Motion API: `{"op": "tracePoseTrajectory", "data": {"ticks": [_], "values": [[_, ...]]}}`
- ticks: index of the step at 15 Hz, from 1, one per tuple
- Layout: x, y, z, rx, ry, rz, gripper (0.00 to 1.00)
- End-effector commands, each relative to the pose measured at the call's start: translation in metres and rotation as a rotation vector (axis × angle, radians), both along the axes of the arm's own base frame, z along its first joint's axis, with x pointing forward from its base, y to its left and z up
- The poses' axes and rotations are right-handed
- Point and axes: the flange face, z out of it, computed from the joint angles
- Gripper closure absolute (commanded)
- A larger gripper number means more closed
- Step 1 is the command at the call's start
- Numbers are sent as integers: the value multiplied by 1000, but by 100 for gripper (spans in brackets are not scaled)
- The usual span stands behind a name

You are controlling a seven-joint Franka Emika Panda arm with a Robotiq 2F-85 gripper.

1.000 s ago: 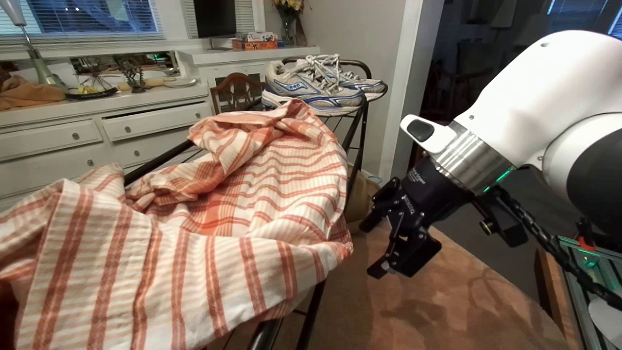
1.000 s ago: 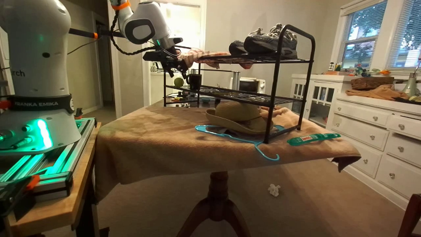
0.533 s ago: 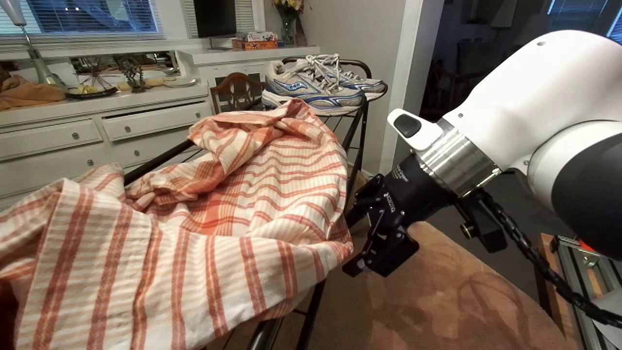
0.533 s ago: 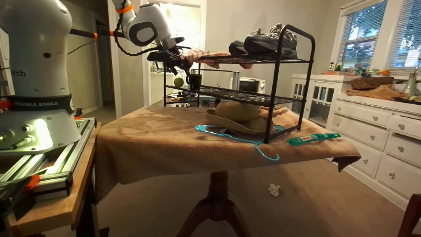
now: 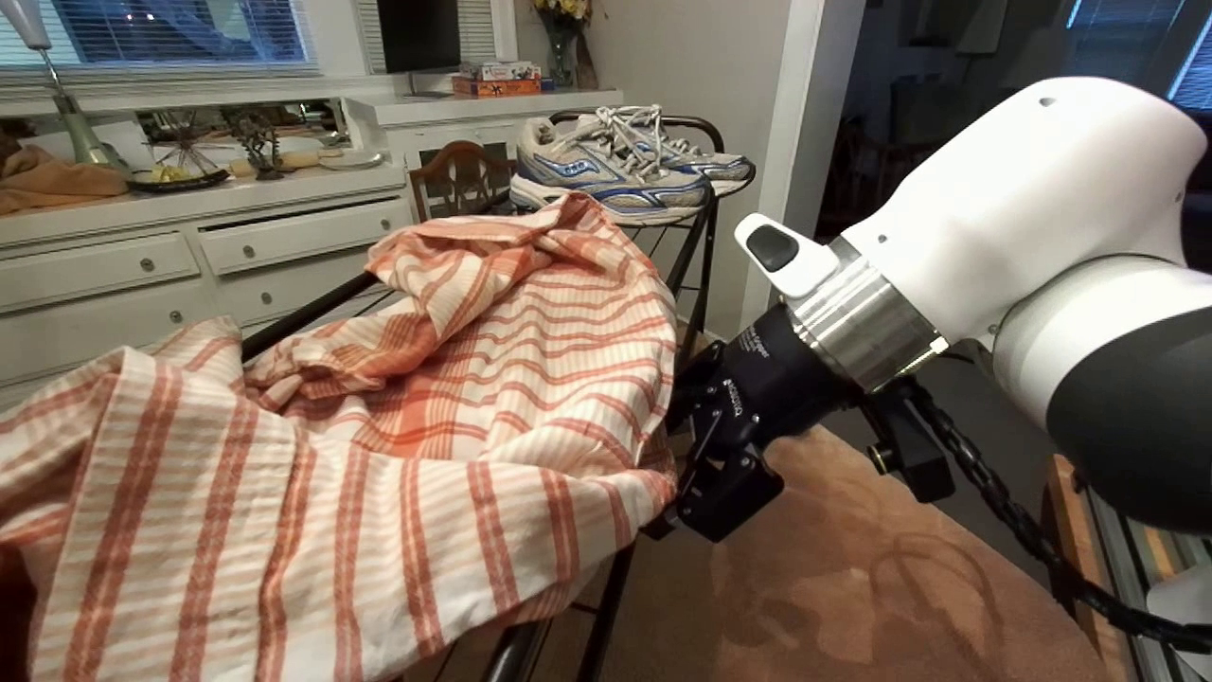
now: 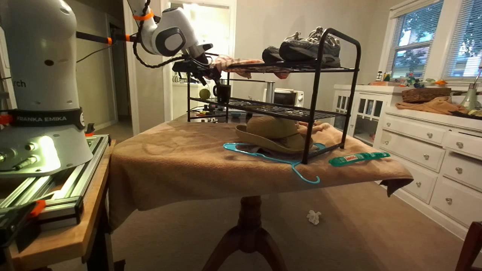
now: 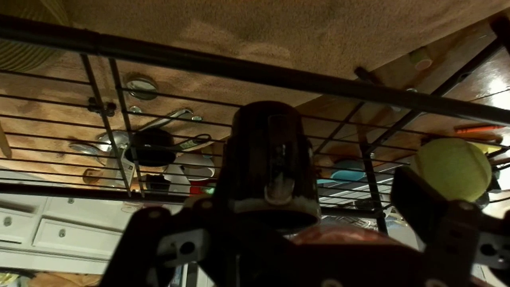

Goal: Move the brown mug to the topmost shelf.

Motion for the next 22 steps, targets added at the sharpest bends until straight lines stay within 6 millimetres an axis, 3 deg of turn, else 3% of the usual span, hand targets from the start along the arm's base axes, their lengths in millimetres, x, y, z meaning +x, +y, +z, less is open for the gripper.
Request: {"op": "tracePoseTrajectory", "data": {"ticks": [1, 7, 10, 16, 18, 19, 22], "values": [[6, -1, -15, 5, -11, -13, 0], [18, -18, -23, 12, -24, -70, 0], [20, -16, -23, 23, -25, -73, 24], [23, -7, -25, 50, -25, -83, 20], [25, -6, -26, 49, -27, -83, 46], [25, -7, -27, 47, -27, -82, 47], [25, -8, -29, 40, -21, -81, 72]]}}
